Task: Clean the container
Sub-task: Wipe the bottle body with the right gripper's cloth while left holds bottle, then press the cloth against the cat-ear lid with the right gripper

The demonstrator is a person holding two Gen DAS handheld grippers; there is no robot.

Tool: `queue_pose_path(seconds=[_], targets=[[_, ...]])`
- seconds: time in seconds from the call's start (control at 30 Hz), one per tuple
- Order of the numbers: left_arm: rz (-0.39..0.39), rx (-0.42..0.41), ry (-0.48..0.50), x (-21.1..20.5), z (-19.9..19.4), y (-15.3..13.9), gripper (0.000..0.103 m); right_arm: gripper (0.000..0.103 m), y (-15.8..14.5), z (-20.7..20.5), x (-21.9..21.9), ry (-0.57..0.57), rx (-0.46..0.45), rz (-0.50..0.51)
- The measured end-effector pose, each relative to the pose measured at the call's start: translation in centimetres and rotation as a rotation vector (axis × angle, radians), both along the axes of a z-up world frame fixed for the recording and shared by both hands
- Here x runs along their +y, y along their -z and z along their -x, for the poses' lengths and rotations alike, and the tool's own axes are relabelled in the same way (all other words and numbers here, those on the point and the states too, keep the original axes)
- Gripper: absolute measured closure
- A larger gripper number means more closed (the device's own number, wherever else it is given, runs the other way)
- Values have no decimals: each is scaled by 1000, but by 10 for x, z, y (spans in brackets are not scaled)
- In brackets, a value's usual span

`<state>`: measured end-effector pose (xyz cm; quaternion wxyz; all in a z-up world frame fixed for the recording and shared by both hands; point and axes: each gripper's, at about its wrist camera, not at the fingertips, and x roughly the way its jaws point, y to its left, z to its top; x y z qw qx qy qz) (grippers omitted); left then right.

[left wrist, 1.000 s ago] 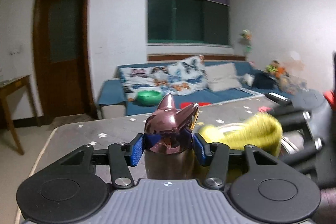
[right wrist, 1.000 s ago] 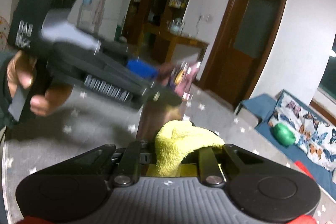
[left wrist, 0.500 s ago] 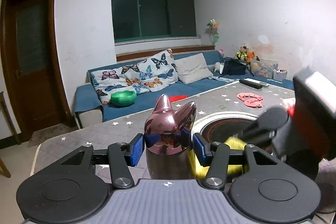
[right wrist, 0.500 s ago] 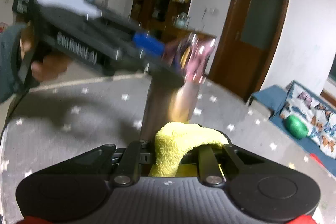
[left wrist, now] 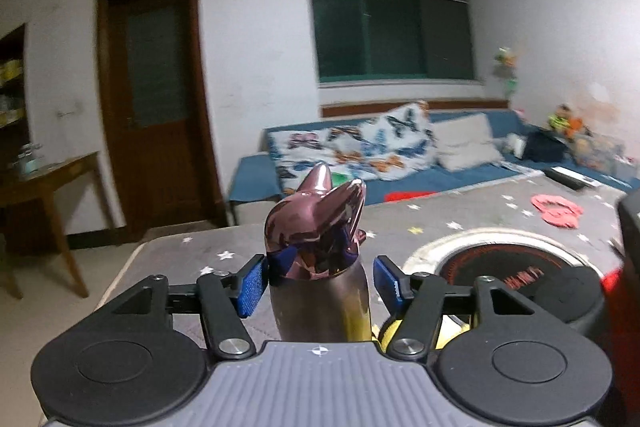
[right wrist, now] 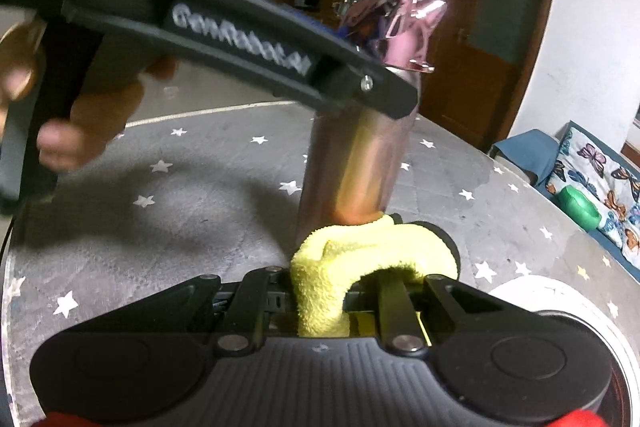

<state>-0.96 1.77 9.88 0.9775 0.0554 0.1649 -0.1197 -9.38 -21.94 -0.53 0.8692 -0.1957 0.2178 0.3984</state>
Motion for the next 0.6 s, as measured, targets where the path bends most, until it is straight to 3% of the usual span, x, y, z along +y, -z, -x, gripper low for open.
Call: queue_pose_path(seconds=[0.2,0.3,0.47,0.6], targets=[[53,32,-127,-9,-3,8,40,89,-2,4,-7,27,5,-26],[70,43,-146,-7,-5,12,38,89,-2,5,-11,37,6,-34],[37,55,-53,2,-4,7,42,89,-1,2,-15,53,1,-44],[20,101,97,22,-9,0,42,89,-7,-2,-18,59,-20,-56]])
